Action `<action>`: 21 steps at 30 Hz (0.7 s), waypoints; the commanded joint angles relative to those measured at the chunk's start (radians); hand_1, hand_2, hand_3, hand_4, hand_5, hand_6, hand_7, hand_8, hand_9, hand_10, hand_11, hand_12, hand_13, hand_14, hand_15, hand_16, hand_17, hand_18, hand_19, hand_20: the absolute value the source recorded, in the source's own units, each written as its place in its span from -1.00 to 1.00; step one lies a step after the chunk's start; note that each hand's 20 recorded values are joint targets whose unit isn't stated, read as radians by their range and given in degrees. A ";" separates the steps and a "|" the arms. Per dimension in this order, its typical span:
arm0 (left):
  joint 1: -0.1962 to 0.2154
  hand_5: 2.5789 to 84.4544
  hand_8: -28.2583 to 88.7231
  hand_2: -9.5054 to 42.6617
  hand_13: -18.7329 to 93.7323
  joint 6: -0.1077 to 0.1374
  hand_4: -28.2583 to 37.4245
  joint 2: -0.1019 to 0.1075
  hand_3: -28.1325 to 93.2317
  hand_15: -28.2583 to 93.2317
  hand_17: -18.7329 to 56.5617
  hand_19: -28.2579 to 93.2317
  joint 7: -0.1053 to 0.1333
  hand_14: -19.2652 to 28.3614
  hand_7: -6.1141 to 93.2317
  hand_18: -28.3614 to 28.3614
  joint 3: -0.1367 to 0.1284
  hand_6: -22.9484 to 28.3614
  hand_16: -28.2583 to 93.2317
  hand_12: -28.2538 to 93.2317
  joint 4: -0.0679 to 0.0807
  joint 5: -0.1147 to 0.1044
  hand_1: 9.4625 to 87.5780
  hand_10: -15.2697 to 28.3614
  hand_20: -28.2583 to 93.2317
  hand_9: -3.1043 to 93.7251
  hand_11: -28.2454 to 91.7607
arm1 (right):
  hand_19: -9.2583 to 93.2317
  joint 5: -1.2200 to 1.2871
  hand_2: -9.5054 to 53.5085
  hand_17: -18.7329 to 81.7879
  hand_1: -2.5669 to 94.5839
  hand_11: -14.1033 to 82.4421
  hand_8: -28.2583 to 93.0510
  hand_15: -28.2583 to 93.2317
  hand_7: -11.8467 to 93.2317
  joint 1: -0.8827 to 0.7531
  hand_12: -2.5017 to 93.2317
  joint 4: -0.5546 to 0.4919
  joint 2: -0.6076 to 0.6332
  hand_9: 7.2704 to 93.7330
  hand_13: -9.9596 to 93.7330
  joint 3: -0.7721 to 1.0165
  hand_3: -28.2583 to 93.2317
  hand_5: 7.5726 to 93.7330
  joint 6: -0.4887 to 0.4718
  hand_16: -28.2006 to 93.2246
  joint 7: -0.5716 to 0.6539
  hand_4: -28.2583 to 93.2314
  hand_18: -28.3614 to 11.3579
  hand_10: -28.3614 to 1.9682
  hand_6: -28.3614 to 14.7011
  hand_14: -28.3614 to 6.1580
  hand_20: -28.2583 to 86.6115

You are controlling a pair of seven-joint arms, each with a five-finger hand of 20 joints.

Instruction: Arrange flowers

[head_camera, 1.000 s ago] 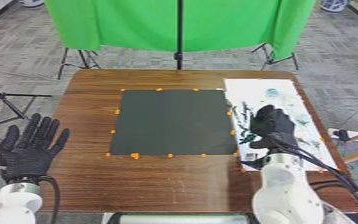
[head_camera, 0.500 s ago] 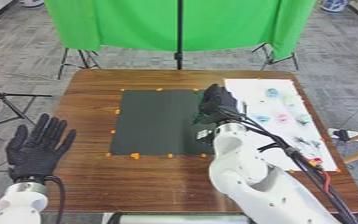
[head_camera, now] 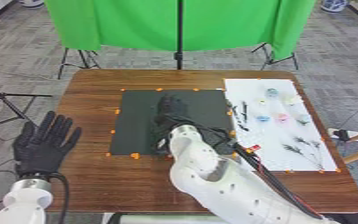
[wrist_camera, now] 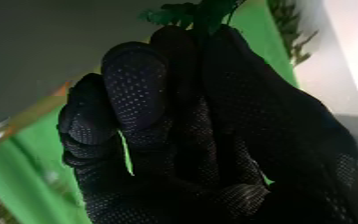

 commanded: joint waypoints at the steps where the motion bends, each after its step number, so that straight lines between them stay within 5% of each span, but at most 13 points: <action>1: -0.020 0.16 -0.69 -0.13 -0.09 0.005 -1.00 0.022 0.71 0.10 -0.60 0.08 -0.022 0.41 -0.53 0.49 0.028 0.15 -0.65 -0.36 0.012 0.005 -0.50 0.38 -0.27 -0.07 -0.14 | 1.00 -0.042 -1.00 0.31 0.30 -0.32 -0.17 0.24 0.02 0.018 0.21 0.066 -0.083 0.88 0.73 -0.075 0.67 0.61 -0.025 0.29 0.015 -0.83 -0.84 0.23 0.27 0.35 0.10; 9: -0.022 0.16 -0.69 -0.12 -0.09 0.036 -1.00 0.036 0.70 0.10 -0.60 0.08 -0.040 0.40 -0.53 0.49 0.043 0.15 -0.65 -0.36 0.012 0.006 -0.50 0.38 -0.27 -0.07 -0.14 | 1.00 -0.072 -1.00 0.31 0.30 -0.31 -0.16 0.25 0.02 -0.033 0.21 0.103 -0.165 0.87 0.73 -0.046 0.68 0.61 -0.079 0.29 0.087 -0.82 -0.88 0.23 0.26 0.33 0.11; 21: -0.041 0.16 -0.69 -0.12 -0.09 0.033 -1.00 0.041 0.70 0.10 -0.60 0.08 -0.042 0.41 -0.53 0.49 0.063 0.15 -0.65 -0.36 0.022 0.005 -0.50 0.38 -0.27 -0.07 -0.14 | 1.00 -0.115 -1.00 0.31 0.29 -0.29 -0.17 0.26 0.07 -0.074 0.21 0.147 -0.206 0.85 0.72 0.001 0.67 0.57 -0.109 0.28 0.078 -0.81 -0.89 0.22 0.25 0.32 0.12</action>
